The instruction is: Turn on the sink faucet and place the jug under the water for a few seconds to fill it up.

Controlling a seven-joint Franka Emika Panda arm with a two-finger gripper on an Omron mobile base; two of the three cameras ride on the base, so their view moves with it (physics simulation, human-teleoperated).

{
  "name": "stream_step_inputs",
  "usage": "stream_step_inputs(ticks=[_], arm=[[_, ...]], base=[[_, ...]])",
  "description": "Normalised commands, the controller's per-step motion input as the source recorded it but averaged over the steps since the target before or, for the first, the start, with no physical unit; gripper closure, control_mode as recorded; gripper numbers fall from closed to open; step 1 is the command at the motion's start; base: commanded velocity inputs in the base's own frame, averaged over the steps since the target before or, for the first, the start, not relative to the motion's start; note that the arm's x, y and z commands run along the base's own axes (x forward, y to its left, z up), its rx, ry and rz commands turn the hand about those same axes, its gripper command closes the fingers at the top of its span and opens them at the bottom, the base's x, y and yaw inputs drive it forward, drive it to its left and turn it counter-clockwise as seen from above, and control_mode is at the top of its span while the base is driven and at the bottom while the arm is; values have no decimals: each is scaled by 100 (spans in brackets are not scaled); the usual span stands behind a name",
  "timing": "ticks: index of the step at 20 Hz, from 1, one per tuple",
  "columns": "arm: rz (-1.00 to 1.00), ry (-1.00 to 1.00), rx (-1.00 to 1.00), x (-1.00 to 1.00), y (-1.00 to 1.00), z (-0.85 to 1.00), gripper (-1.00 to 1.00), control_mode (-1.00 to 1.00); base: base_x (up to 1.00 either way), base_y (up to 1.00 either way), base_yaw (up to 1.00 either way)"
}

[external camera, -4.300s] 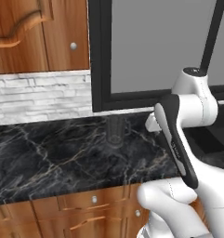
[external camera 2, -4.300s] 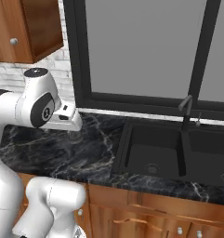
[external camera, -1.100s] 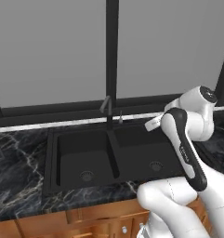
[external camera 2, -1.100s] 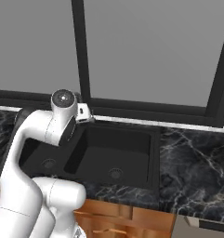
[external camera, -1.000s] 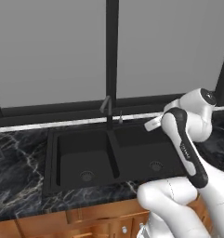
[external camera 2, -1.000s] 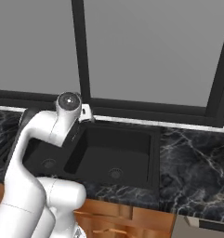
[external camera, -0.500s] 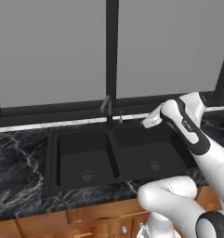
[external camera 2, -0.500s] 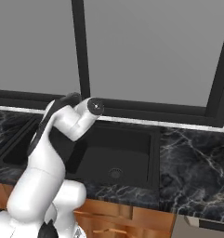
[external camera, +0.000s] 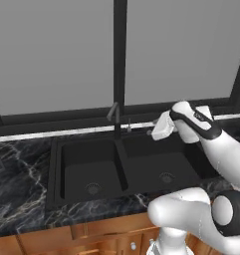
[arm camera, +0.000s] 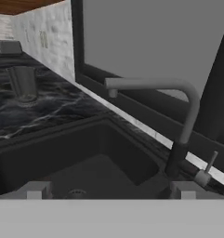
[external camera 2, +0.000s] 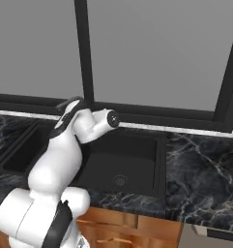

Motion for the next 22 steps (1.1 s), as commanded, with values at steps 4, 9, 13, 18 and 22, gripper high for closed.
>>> stream_step_inputs(ticks=[4,9,13,18,22], arm=[[3,-4,12,63,0,-30,-100,-100],[-2,-1,17,52,0,-26,-100,-100],[-13,-1,12,40,3,-15,-100,-100],[-15,0,2,44,10,-6,-100,-100],[-15,0,-3,37,30,-6,-100,-100]], base=[[0,0,0],[0,0,0],[0,0,0],[0,0,0],[0,0,0]])
